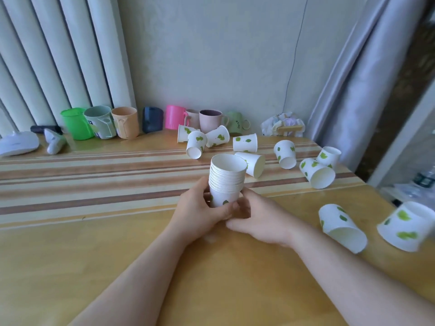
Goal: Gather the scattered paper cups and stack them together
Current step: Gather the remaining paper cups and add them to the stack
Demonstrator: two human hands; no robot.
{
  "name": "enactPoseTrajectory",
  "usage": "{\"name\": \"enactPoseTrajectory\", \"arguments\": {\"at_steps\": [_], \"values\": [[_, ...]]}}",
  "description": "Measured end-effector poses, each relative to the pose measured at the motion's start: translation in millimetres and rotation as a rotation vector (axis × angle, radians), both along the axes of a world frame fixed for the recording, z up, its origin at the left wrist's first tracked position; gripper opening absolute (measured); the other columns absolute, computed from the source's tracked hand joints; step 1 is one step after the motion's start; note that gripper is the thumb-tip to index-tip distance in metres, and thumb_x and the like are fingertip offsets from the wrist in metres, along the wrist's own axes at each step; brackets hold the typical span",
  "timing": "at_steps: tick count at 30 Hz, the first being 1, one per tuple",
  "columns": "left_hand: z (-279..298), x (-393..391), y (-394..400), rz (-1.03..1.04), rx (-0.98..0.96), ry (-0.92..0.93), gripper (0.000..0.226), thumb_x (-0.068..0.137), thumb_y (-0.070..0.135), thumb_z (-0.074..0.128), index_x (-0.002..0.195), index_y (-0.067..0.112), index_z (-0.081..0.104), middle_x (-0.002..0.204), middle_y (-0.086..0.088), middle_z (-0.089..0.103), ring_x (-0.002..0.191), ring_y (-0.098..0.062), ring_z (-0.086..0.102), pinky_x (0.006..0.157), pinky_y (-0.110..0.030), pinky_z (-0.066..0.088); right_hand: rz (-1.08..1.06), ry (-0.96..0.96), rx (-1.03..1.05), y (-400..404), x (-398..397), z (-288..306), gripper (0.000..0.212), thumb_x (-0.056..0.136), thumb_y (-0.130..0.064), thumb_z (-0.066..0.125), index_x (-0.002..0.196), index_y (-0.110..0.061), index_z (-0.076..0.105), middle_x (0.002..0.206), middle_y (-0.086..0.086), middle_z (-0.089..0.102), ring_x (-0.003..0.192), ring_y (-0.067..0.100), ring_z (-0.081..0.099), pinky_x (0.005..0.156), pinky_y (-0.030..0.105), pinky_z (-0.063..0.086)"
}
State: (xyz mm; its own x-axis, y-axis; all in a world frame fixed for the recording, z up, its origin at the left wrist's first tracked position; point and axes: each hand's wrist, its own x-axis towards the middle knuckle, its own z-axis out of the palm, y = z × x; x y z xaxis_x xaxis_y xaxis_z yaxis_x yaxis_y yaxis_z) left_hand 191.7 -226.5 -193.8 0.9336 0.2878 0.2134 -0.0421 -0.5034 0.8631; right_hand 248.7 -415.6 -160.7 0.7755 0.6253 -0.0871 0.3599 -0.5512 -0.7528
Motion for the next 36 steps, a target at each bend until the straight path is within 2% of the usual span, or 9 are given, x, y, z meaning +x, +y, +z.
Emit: {"name": "enactPoseTrajectory", "arguments": {"at_steps": [3,7,11,16,22,26,30,33,36], "values": [[-1.8,-0.6,0.3,-0.018,0.021,0.008,0.060,0.076,0.048,0.092,0.129,0.042,0.063,0.112,0.022,0.076,0.107,0.002,0.068,0.086,-0.016,0.049,-0.077,-0.137,-0.014,-33.0,-11.5,27.3,0.109,0.080,-0.054,0.077,0.163,-0.060,0.007,0.143,-0.040,0.046,0.118,-0.001,0.067,0.090,0.031,0.059],[-4.1,-0.6,2.6,-0.028,0.016,0.041,0.062,0.074,0.050,0.092,0.130,0.043,0.064,0.113,0.021,0.075,0.108,-0.004,0.068,0.092,-0.028,0.053,-0.254,-0.433,0.103,-93.5,-5.9,62.7,0.057,0.099,-0.016,0.068,0.135,-0.058,0.056,0.126,-0.024,0.070,0.101,0.000,0.067,0.074,0.015,0.053],[-4.8,-2.7,4.2,-0.031,0.000,0.041,0.060,0.074,0.049,0.092,0.128,0.043,0.065,0.113,0.020,0.075,0.107,-0.005,0.069,0.092,-0.030,0.054,-0.408,-0.486,-0.053,-160.1,26.0,42.3,0.067,0.105,0.002,0.053,0.096,-0.061,0.072,0.123,-0.012,0.075,0.117,0.012,0.069,0.107,0.035,0.052],[-6.5,-2.7,5.2,-0.037,-0.030,0.047,0.063,0.072,0.053,0.092,0.128,0.044,0.064,0.116,0.019,0.076,0.109,-0.007,0.071,0.095,-0.033,0.055,-0.235,-0.384,-0.344,-198.1,29.5,7.1,0.105,0.099,0.016,0.038,0.115,-0.086,0.056,0.147,-0.034,0.050,0.140,0.011,0.053,0.120,0.031,0.040],[-7.3,-2.7,5.0,-0.031,-0.038,0.045,0.057,0.075,0.049,0.093,0.125,0.044,0.065,0.112,0.019,0.076,0.107,-0.006,0.070,0.093,-0.033,0.055,-0.084,-0.465,-0.451,-180.1,19.5,-0.1,0.107,0.088,0.014,0.049,0.155,-0.067,0.030,0.166,-0.041,0.001,0.143,0.002,0.025,0.116,0.034,0.034],[-7.8,-1.1,5.2,-0.038,-0.043,0.045,0.059,0.074,0.051,0.092,0.126,0.044,0.064,0.113,0.019,0.076,0.108,-0.006,0.070,0.096,-0.036,0.057,0.004,-0.608,-0.450,-157.1,19.9,-1.6,0.090,0.079,0.015,0.051,0.140,-0.050,0.057,0.147,-0.048,0.027,0.139,0.009,0.029,0.114,0.041,0.036],[-7.4,-0.9,4.7,-0.050,-0.032,0.035,0.065,0.073,0.050,0.094,0.131,0.044,0.064,0.115,0.019,0.075,0.108,-0.004,0.069,0.094,-0.030,0.055,-0.307,-0.391,0.077,-129.3,19.1,-4.3,0.059,0.081,-0.012,0.090,0.117,-0.051,0.063,0.125,-0.037,0.063,0.124,0.014,0.059,0.096,0.031,0.047],[-5.9,-1.3,2.5,-0.049,0.016,0.003,0.067,0.074,0.045,0.094,0.134,0.045,0.064,0.113,0.020,0.074,0.103,0.003,0.064,0.085,-0.018,0.048,-0.523,0.156,0.746,-97.0,15.1,-4.4,0.048,0.089,-0.007,0.085,0.120,-0.039,0.068,0.121,-0.009,0.079,0.123,0.022,0.071,0.096,0.038,0.056],[-3.9,-2.3,1.7,-0.019,0.064,-0.051,0.065,0.074,0.039,0.093,0.131,0.048,0.065,0.108,0.022,0.074,0.100,0.006,0.061,0.081,-0.015,0.045,-0.490,0.460,1.033,-69.2,11.6,6.9,0.044,0.084,-0.017,0.085,0.123,-0.031,0.070,0.119,-0.003,0.080,0.116,0.029,0.071,0.104,0.048,0.054]]}}
